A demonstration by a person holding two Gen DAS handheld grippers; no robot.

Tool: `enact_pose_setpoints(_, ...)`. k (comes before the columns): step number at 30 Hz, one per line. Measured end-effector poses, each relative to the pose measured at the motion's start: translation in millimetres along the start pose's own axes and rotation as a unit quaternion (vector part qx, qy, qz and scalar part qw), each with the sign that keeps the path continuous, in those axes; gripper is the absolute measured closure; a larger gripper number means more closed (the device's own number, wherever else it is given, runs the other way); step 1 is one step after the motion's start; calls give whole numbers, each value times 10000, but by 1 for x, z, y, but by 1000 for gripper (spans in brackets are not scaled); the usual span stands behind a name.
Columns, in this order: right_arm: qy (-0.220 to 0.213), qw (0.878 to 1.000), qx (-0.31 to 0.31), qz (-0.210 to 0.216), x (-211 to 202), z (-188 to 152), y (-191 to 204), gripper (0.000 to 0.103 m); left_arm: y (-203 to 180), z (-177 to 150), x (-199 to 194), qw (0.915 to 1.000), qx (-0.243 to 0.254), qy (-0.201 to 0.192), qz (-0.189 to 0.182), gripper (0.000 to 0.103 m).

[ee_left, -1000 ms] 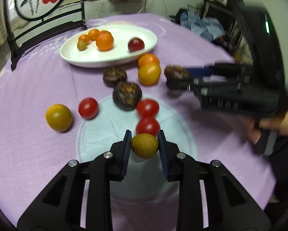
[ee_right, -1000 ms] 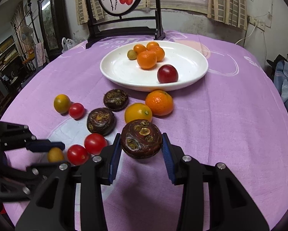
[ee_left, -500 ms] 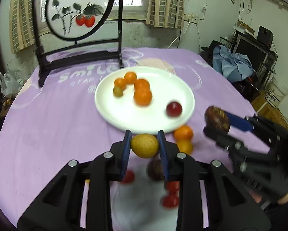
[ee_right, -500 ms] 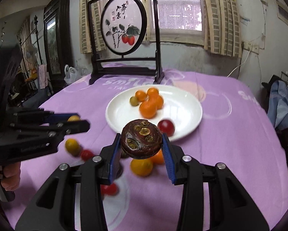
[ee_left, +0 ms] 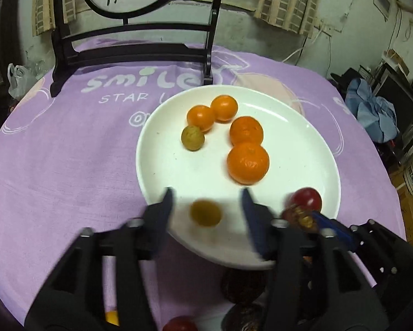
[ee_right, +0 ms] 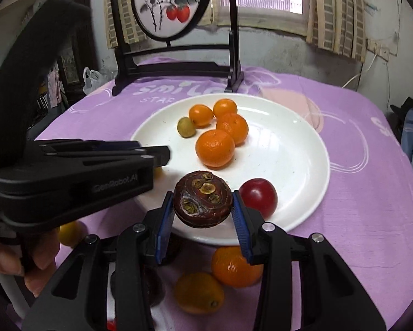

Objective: Organize fruits
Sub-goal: 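Place the brown fruit and lime on the white plate, opening both grippers, then grasp a red cherry tomato with the right gripper while the left gripper grasps another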

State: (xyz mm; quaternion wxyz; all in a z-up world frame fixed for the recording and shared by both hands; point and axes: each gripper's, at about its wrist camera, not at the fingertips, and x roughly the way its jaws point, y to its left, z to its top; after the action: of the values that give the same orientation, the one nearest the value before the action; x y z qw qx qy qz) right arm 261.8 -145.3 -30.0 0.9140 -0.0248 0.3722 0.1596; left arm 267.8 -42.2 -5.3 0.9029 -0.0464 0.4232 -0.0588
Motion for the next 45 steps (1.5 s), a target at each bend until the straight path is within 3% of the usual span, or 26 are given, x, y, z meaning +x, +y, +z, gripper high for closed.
enact_pose_setpoints(1, -41, 10000, 39, -44, 0, 1, -2, 56, 0, 1, -2, 9999, 0, -114, 88, 28)
enact_pose_setpoints(13, -306, 9983, 393, 305, -53, -22, -7, 44, 15, -19, -48, 9994, 95, -329, 68, 18)
enact_pose_setpoints(19, -288, 9985, 239, 387, -75, -42, 2, 42, 34, -44, -78, 9989, 9, -464, 77, 15)
enact_pose_setpoints(26, -124, 9988, -221, 421, -92, -73, 20, 42, 56, -76, -90, 9990, -161, -362, 224, 12)
enact_pose_setpoints(37, 503, 9940, -971, 49, -81, -111, 41, 42, 68, -101, -81, 9993, -199, -262, 170, 12)
enact_pose_setpoints(45, 739, 9911, -1103, 102, -49, -103, 53, 57, 59, -106, -80, 9998, 85, -195, 4, 12)
